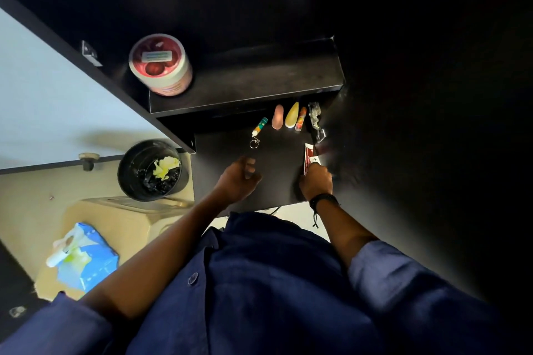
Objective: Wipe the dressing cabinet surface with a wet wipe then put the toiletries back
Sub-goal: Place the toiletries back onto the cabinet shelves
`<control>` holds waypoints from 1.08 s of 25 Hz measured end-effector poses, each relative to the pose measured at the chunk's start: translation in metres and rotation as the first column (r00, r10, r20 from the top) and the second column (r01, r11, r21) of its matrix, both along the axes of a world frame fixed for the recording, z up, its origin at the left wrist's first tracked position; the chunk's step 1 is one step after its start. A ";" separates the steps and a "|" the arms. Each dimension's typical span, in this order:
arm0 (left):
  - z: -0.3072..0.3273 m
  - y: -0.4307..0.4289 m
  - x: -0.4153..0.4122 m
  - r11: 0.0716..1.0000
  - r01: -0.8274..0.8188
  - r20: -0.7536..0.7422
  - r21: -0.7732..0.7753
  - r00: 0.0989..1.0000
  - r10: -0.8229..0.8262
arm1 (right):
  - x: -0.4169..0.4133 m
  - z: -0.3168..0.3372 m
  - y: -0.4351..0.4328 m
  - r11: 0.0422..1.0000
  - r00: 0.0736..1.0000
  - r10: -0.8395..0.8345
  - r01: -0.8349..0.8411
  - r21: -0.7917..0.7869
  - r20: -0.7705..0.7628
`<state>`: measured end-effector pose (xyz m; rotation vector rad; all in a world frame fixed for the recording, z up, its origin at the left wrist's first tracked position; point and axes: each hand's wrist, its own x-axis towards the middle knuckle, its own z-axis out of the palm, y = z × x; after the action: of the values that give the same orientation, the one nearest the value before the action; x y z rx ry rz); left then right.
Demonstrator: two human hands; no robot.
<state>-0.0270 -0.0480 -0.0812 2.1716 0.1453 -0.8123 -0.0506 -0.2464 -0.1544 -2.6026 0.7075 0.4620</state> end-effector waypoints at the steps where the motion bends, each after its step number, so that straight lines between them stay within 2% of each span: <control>1: 0.002 -0.001 0.002 1.000 0.000 0.001 0.003 1.000 0.000 | 0.003 0.001 -0.001 0.997 1.000 -0.024 0.022 0.079 0.019; 3: 0.003 -0.004 0.004 1.000 -0.013 -0.016 0.012 1.000 0.013 | 0.007 0.004 0.001 0.939 0.995 -0.091 0.075 0.334 0.034; 4: 0.003 -0.006 0.005 0.999 -0.025 -0.027 0.022 0.999 0.026 | 0.007 0.007 0.003 0.868 0.991 -0.130 0.112 0.484 0.005; 6: 0.002 -0.010 0.006 0.997 -0.071 -0.052 0.025 0.996 0.072 | 0.005 0.023 0.007 0.661 0.982 -0.164 0.182 0.728 -0.096; 8: 0.000 -0.012 0.006 0.997 -0.079 -0.084 0.006 0.993 0.079 | 0.003 0.041 0.010 0.532 0.991 -0.082 0.133 0.836 -0.105; 10: 0.003 -0.016 0.004 0.991 -0.116 -0.105 -0.064 0.988 0.109 | 0.003 0.053 0.013 0.513 1.000 0.018 0.007 0.858 -0.020; 12: 0.007 -0.019 0.005 0.965 -0.222 -0.102 -0.142 0.973 0.209 | 0.005 0.061 0.017 0.504 0.994 0.089 -0.100 0.858 0.063; 15: 0.011 -0.019 0.006 0.929 -0.321 -0.052 -0.185 0.947 0.316 | 0.008 0.062 0.016 0.520 0.986 0.121 -0.158 0.839 0.111; 16: 0.011 -0.017 0.006 0.924 -0.328 -0.040 -0.197 0.944 0.326 | 0.009 0.062 0.014 0.576 0.990 0.097 -0.142 0.805 0.105; 17: 0.010 -0.015 0.005 0.923 -0.324 -0.036 -0.206 0.946 0.323 | 0.009 0.058 0.009 0.684 0.993 0.056 -0.114 0.720 0.105; 19: 0.009 -0.010 0.003 0.930 -0.305 -0.042 -0.205 0.952 0.303 | 0.007 0.047 -0.004 0.914 0.993 0.012 -0.060 0.401 0.120; 20: 0.009 -0.008 0.002 0.934 -0.294 -0.049 -0.203 0.956 0.290 | 0.005 0.042 -0.010 0.961 0.995 0.024 -0.049 0.272 0.096; 21: 0.010 -0.007 0.001 0.937 -0.284 -0.050 -0.204 0.959 0.279 | 0.001 0.036 -0.014 0.977 0.997 0.051 -0.060 0.206 0.052; 23: 0.013 -0.003 0.000 0.936 -0.282 -0.045 -0.212 0.959 0.279 | -0.008 0.024 -0.013 0.973 0.992 0.127 -0.119 0.199 -0.026; 27: 0.015 0.004 -0.002 0.930 -0.288 -0.027 -0.230 0.957 0.289 | -0.019 0.011 -0.008 0.967 0.980 0.191 -0.196 0.163 0.050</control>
<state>-0.0294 -0.0443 -0.0667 1.8768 0.3414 -0.6194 -0.0691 -0.2549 -0.1431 -2.5232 0.3858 0.5105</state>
